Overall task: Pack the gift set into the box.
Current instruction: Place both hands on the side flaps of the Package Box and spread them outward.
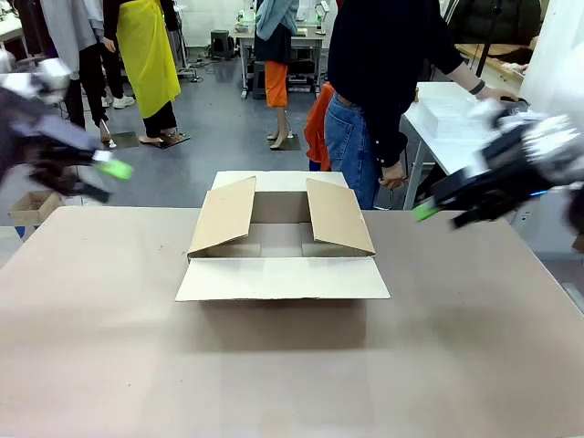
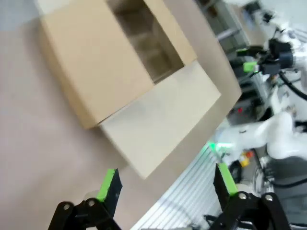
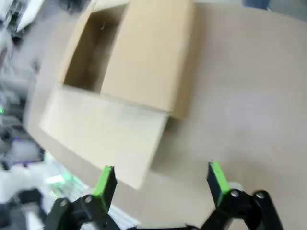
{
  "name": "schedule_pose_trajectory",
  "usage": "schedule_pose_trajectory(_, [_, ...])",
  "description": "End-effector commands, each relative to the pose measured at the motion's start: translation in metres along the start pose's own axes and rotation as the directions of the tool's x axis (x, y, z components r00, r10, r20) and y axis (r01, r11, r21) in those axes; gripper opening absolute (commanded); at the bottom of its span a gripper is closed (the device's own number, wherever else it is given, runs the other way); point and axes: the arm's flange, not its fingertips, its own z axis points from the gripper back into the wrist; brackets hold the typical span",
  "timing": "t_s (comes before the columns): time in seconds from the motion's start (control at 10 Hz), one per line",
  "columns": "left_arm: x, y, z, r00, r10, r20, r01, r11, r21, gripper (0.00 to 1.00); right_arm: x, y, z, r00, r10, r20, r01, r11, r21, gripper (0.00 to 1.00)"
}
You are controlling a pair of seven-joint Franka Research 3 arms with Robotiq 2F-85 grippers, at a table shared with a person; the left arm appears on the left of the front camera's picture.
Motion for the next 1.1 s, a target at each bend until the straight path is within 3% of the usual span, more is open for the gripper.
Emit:
schedule_pose_trajectory(0.0, [0.038, 0.001, -0.036, 0.991, -0.028, -0.132, 0.049, 0.986, 0.157, 1.00, 0.001, 0.015, -0.042, 0.989, 0.148, 0.024, -0.148, 0.989, 0.016, 1.00])
schedule_pose_trajectory(0.1, [0.042, 0.003, -0.043, 0.992, 0.007, -0.130, 0.016, 0.985, 0.171, 1.00, -0.012, 0.023, -0.044, 0.982, 0.182, 0.057, -0.180, 0.983, -0.037, 1.00])
schedule_pose_trajectory(0.2, [0.022, -0.030, -0.037, 0.997, -0.043, -0.071, 0.049, 0.996, 0.072, 1.00, -0.005, 0.037, -0.033, 0.994, 0.105, -0.026, -0.106, 0.994, -0.004, 1.00])
schedule_pose_trajectory(0.3, [0.022, -0.030, -0.037, 0.997, -0.043, -0.071, 0.049, 0.996, 0.072, 1.00, -0.005, 0.037, -0.033, 0.994, 0.105, -0.026, -0.106, 0.994, -0.004, 1.00])
schedule_pose_trajectory(0.5, [0.038, -0.027, -0.056, 0.993, -0.041, -0.107, 0.053, 0.992, 0.111, 1.00, -0.003, 0.078, -0.077, 0.956, 0.294, -0.022, -0.295, 0.954, -0.050, 1.00])
schedule_pose_trajectory(0.6, [0.052, -0.038, -0.068, 0.996, 0.005, -0.087, 0.014, 0.977, 0.212, 1.00, -0.004, 0.087, -0.072, 0.936, 0.316, 0.153, -0.299, 0.946, -0.126, 1.00])
schedule_pose_trajectory(0.7, [0.071, -0.044, -0.080, 0.995, 0.050, -0.083, -0.020, 0.942, 0.336, 1.00, -0.010, 0.082, -0.060, 0.899, 0.272, 0.344, -0.230, 0.960, -0.158, 1.00])
schedule_pose_trajectory(0.8, [0.090, -0.047, -0.090, 0.993, 0.063, -0.103, -0.021, 0.929, 0.370, 1.00, -0.018, 0.073, -0.055, 0.896, 0.263, 0.357, -0.222, 0.963, -0.153, 1.00])
schedule_pose_trajectory(1.0, [0.117, -0.054, -0.112, 0.992, 0.116, -0.045, -0.084, 0.889, 0.449, 1.00, -0.022, 0.060, -0.047, 0.907, 0.232, 0.351, -0.192, 0.971, -0.145, 1.00])
